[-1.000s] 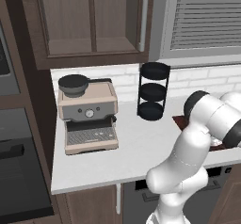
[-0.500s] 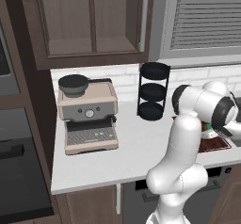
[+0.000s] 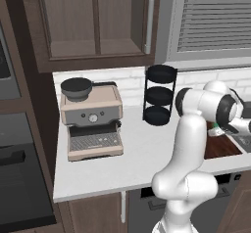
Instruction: Pick up the sponge from the counter and clean the cutting board by briefly scrubbing or pressing down on the cutting board. Once finished, release the sponge.
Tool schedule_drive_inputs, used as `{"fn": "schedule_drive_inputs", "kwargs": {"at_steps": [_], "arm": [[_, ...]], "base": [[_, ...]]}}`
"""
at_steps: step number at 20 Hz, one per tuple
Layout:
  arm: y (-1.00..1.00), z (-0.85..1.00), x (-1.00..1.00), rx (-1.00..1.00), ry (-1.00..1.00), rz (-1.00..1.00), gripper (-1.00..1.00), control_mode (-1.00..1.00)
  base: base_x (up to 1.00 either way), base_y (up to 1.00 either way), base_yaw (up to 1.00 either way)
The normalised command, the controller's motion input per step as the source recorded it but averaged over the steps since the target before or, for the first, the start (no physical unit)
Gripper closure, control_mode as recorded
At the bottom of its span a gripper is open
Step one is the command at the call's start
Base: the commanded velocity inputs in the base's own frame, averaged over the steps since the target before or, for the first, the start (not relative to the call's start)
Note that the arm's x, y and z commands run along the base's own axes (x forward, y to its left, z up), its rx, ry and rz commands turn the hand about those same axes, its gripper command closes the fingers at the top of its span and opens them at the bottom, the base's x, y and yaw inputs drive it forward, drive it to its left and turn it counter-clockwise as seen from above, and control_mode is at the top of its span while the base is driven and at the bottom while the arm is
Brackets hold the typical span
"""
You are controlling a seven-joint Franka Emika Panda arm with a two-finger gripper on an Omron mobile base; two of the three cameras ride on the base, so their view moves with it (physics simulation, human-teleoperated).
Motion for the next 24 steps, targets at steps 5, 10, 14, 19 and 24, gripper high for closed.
{"fn": "schedule_drive_inputs", "kwargs": {"at_steps": [5,10,14,19,24], "arm": [[0.01,-0.19,0.72,-0.07,0.0,-0.02,1.0,-1.0],[0.0,-0.18,0.75,-0.04,-0.01,-0.01,1.0,-1.0],[0.0,-0.12,0.66,-0.05,-0.03,0.0,1.0,-1.0],[0.1,-0.12,0.61,-0.06,-0.05,-0.02,1.0,-1.0],[0.14,-0.11,0.64,-0.06,-0.07,-0.03,1.0,-1.0]], "base": [[0.0,0.0,0.0],[0.0,0.0,0.0],[0.0,0.0,0.0],[0.0,0.0,0.0],[0.0,0.0,0.0]]}}
